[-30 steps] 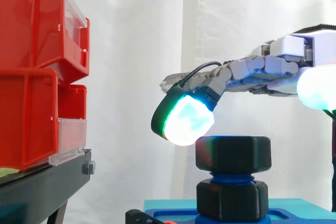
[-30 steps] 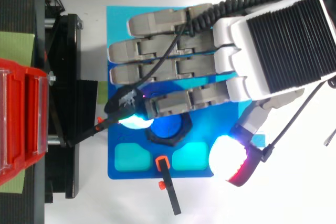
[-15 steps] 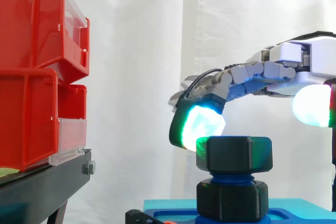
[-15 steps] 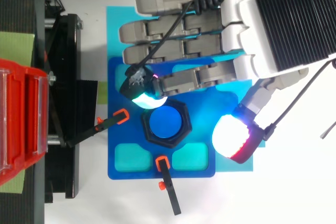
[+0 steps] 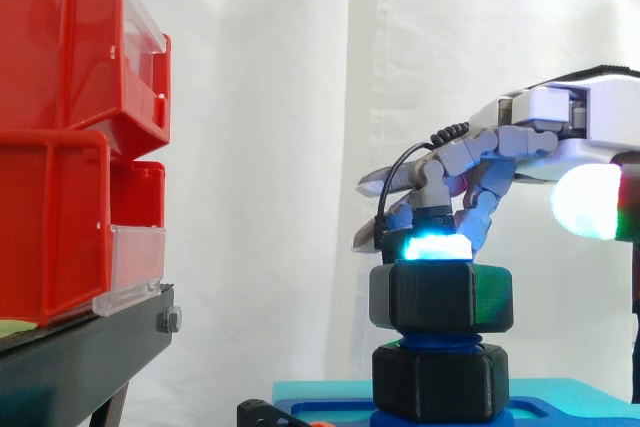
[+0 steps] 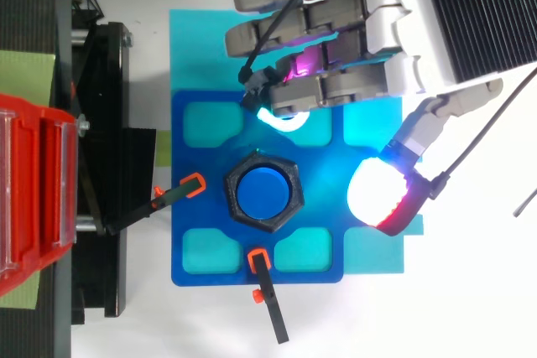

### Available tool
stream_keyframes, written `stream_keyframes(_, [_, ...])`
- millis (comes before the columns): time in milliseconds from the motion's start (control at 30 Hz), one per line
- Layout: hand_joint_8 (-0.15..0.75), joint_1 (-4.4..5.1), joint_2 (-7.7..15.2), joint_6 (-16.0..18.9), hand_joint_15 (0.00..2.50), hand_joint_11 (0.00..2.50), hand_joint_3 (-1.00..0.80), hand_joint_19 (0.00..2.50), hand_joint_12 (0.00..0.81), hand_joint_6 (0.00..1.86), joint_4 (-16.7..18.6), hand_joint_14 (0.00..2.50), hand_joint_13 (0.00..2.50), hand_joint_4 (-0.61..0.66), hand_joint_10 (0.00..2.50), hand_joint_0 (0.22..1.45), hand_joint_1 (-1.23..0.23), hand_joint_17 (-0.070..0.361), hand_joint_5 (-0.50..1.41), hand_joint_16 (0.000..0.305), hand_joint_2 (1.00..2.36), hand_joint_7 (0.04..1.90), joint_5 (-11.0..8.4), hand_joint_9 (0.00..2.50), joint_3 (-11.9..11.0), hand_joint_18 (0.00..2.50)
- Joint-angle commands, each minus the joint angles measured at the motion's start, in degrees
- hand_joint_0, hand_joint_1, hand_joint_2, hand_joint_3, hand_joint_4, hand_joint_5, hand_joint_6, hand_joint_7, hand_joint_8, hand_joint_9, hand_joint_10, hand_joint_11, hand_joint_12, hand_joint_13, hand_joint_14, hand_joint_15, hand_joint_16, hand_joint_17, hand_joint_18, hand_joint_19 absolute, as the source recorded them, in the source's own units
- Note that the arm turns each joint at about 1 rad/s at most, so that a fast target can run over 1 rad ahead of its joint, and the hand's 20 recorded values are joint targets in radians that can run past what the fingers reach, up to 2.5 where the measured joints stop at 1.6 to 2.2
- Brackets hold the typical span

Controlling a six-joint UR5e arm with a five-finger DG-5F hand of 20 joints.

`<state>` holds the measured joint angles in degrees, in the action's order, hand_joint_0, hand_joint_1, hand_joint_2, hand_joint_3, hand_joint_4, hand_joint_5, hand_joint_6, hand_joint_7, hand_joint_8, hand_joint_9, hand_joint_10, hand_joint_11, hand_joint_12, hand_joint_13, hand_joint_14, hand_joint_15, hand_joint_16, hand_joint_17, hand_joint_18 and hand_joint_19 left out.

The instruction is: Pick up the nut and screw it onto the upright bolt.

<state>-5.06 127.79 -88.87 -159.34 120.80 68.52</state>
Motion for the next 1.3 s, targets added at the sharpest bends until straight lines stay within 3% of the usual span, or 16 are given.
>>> stream_keyframes(0, [0.237, -0.12, 0.0, 0.01, 0.0, 0.0, -0.5, 0.0, 0.133, 0.5, -0.09, 0.0, 0.63, 0.14, 0.0, 0.52, -0.26, 0.018, 0.06, 0.008, 1.0, 1.24, 0.14, 1.17, -0.58, 0.32])
stream_keyframes(200, [0.256, -0.38, 0.0, -0.17, 0.0, 0.0, -0.5, 0.0, 0.179, 0.5, -1.94, 0.0, 0.57, 0.26, 0.0, 0.5, -0.24, 0.031, -0.05, 0.014, 1.0, 0.94, 1.46, 1.06, -3.04, 0.24])
stream_keyframes(367, [0.224, 0.05, -0.09, -0.52, 0.0, 0.0, -0.5, 0.0, 0.227, 0.5, -4.13, 0.0, 0.36, 0.17, 0.0, 0.48, -0.23, 0.053, -0.14, 0.023, 1.0, 0.68, 1.72, 0.72, -6.12, 0.03])
stream_keyframes(433, [0.199, 0.14, 0.0, -0.52, 0.0, 0.0, -0.5, 0.0, 0.251, 0.5, -4.04, 0.0, 0.23, 0.15, 0.0, 0.48, -0.21, 0.064, -0.17, 0.028, 1.0, 0.6, 1.81, 0.55, -6.29, 0.0])
stream_keyframes(633, [0.165, 1.2, 0.0, -0.26, 0.0, 0.0, -0.5, 0.0, 0.292, 0.5, -1.76, 0.0, 0.0, 0.07, 0.0, 0.46, -0.14, 0.082, -0.22, 0.036, 1.0, 0.54, 1.28, 0.22, -6.2, 0.0])
stream_keyframes(767, [0.163, 2.08, 0.0, -0.34, 0.0, 0.0, -0.5, 0.0, 0.304, 0.5, -1.76, 0.0, 0.0, 0.07, 0.0, 0.45, -0.11, 0.09, -0.23, 0.04, 1.0, 0.54, 0.14, 0.12, -6.2, 0.0])
stream_keyframes(967, [0.161, 3.04, 0.0, -0.26, 0.0, 0.0, -0.5, 0.0, 0.31, 0.5, 0.53, 0.0, 0.0, 0.06, 0.0, 0.45, -0.12, 0.093, -0.24, 0.041, 1.0, 0.54, -0.92, 0.09, -4.36, 0.0])
stream_keyframes(1267, [0.167, 3.13, 0.0, 1.5, 0.0, 0.0, -0.5, 0.0, 0.315, 0.5, 6.94, 0.0, 0.0, 0.07, 0.0, 0.45, -0.13, 0.095, -0.24, 0.042, 1.0, 0.55, -0.92, 0.09, -0.14, 0.0])
